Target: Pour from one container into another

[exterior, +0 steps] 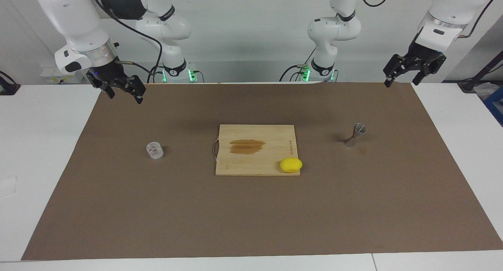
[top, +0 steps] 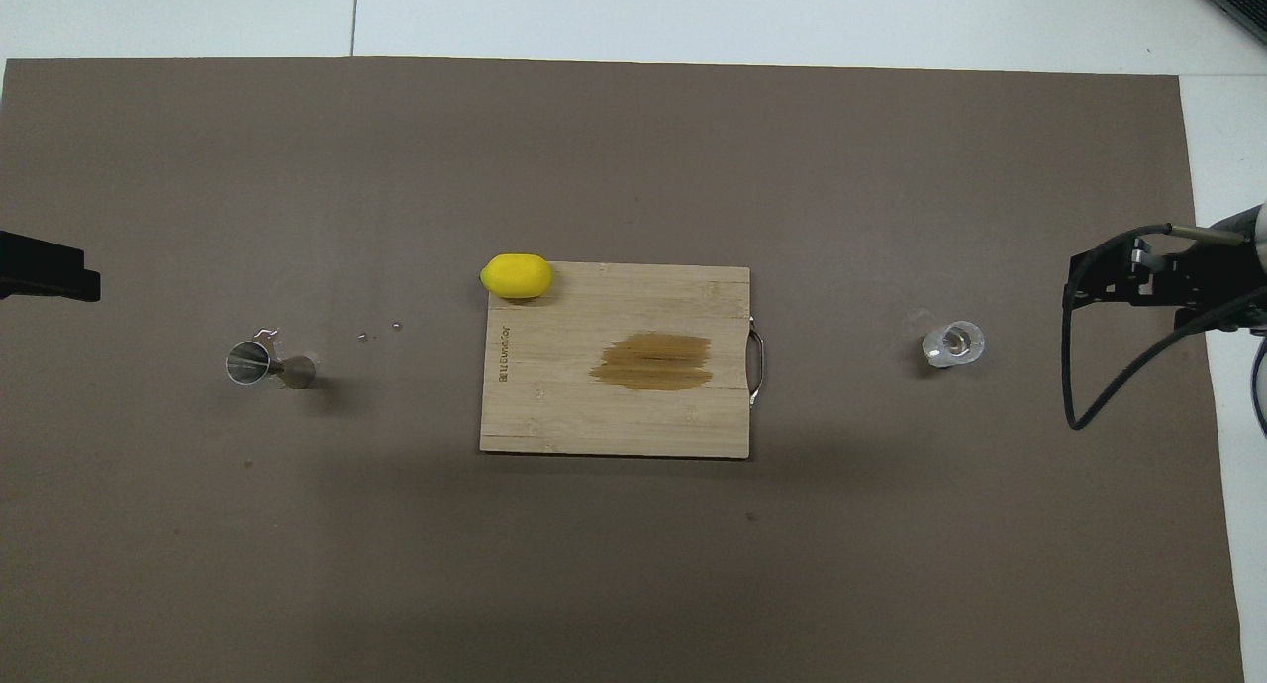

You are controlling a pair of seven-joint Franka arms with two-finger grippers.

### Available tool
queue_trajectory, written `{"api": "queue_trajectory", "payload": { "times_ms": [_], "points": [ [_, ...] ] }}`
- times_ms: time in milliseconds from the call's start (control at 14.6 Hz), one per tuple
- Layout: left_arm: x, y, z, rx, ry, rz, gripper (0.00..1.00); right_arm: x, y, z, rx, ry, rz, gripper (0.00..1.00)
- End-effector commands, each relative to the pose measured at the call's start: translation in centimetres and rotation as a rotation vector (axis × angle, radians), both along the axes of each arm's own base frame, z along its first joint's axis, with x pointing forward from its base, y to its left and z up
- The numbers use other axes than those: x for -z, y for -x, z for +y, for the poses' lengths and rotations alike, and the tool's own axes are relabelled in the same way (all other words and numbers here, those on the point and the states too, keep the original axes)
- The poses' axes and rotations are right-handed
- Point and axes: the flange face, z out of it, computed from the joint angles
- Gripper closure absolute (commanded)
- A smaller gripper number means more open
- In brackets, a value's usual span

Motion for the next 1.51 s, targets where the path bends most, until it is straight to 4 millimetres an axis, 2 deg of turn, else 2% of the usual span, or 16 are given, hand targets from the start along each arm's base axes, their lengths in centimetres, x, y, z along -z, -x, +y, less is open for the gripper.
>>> {"api": "queue_trajectory", "payload": {
  "times_ms": [0,959,1439],
  "points": [
    [0.0,0.7,0.1,0.000,0.004,-0.006,0.00,-0.1,0.7,-0.2,-0.014,-0.022,0.001,0.00],
    [-0.1,0.5,-0.5,0.012,0.004,-0.020,0.00,-0.1,0.7,-0.2,-0.014,-0.022,0.001,0.00],
    [-0.2,0.6,-2.2,0.041,0.003,-0.028,0.00,-0.1,0.7,-0.2,-0.014,-0.022,0.001,0.00]
  ]
}}
